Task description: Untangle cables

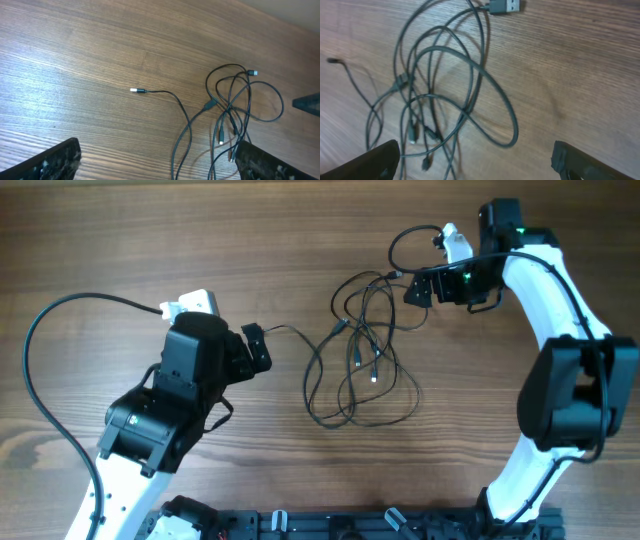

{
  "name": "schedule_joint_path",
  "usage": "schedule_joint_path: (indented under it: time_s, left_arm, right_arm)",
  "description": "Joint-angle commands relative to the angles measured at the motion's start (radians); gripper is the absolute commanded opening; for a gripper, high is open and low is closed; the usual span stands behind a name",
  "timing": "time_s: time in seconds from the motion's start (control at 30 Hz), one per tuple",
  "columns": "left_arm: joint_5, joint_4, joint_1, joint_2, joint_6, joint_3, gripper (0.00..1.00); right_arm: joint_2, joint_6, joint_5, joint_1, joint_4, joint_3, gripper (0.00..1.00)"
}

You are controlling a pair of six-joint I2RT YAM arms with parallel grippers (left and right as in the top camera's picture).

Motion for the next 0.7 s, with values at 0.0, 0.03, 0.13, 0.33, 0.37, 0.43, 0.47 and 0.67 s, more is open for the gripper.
schedule_joint_path:
  time_s: [0.0,0.03,0.13,0.33,0.37,0.43,0.47,0.67]
  left_arm:
    - [-0.016,0.003,0.008,0.009,0.015,0.004,1.0]
    - [-0.016,0.003,0.008,0.007,0.015,0.004,1.0]
    - [-0.016,0.003,0.008,0.007,0.015,0.004,1.0]
    - [-0.016,0.003,0.008,0.008,0.015,0.004,1.0]
    - [-0.016,0.003,0.008,0.008,0.015,0.004,1.0]
    - [-0.016,0.003,0.008,0.008,0.015,0.004,1.0]
    - [-0.016,0.003,0.008,0.008,0.015,0.004,1.0]
    - [-0.016,0.003,0.008,0.008,0.015,0.004,1.0]
  right_arm:
    - [0.083,0.015,-0.032,0.008,0.054,0.002,0.99]
    - [0.101,0.014,-0.047,0.012,0.066,0.002,0.99]
    - [0.129,0.005,-0.09,0.026,0.093,0.002,0.67]
    - [0.129,0.006,-0.124,0.067,0.117,0.001,0.04]
    - [0.128,0.008,-0.148,0.072,0.099,0.001,0.04]
    - [0.115,0.009,-0.184,0.071,0.035,0.016,0.05]
    - [0.093,0.008,-0.184,0.071,-0.002,0.039,0.04]
    - [-0.249,0.079,-0.179,0.071,-0.048,0.291,0.05]
